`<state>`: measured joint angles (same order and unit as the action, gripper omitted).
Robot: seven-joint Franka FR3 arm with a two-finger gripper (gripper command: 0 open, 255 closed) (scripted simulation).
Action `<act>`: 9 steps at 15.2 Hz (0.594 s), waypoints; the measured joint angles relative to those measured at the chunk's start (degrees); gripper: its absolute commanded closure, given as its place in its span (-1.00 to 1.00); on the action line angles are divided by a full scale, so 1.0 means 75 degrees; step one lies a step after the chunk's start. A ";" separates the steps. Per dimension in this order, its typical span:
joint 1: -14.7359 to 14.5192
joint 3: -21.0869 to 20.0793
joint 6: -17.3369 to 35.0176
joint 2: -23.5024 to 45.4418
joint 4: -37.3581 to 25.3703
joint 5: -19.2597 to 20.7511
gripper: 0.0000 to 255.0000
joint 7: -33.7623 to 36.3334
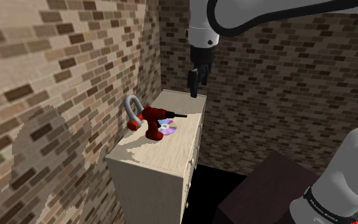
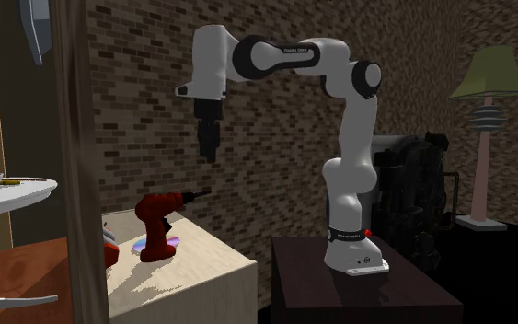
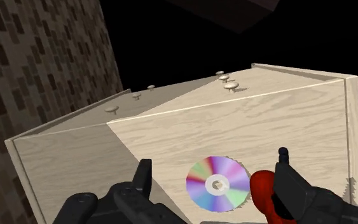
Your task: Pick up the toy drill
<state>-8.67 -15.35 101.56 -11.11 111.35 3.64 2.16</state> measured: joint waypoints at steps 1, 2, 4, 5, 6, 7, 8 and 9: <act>-0.0051 -0.0100 -0.0025 0.0293 -0.0247 0.0064 -1.00 0.0067; -0.0112 -0.0196 -0.0070 0.0528 -0.0456 0.0118 -1.00 0.0135; -0.0251 -0.0397 -0.0097 0.1137 -0.0936 0.0280 -1.00 0.0311; -0.0318 -0.0477 -0.0146 0.1427 -0.1195 0.0366 -1.00 0.0367; -0.0383 -0.0543 -0.0162 0.1674 -0.1382 0.0441 -1.00 0.0409; -0.0476 -0.0627 -0.0253 0.1972 -0.1684 0.0534 -1.00 0.0489; -0.0570 -0.0700 -0.0350 0.2267 -0.1992 0.0630 -1.00 0.0554; -0.0666 -0.0762 -0.0425 0.2552 -0.2270 0.0725 -1.00 0.0613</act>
<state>-13.67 -21.06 98.37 8.03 94.32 9.08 6.76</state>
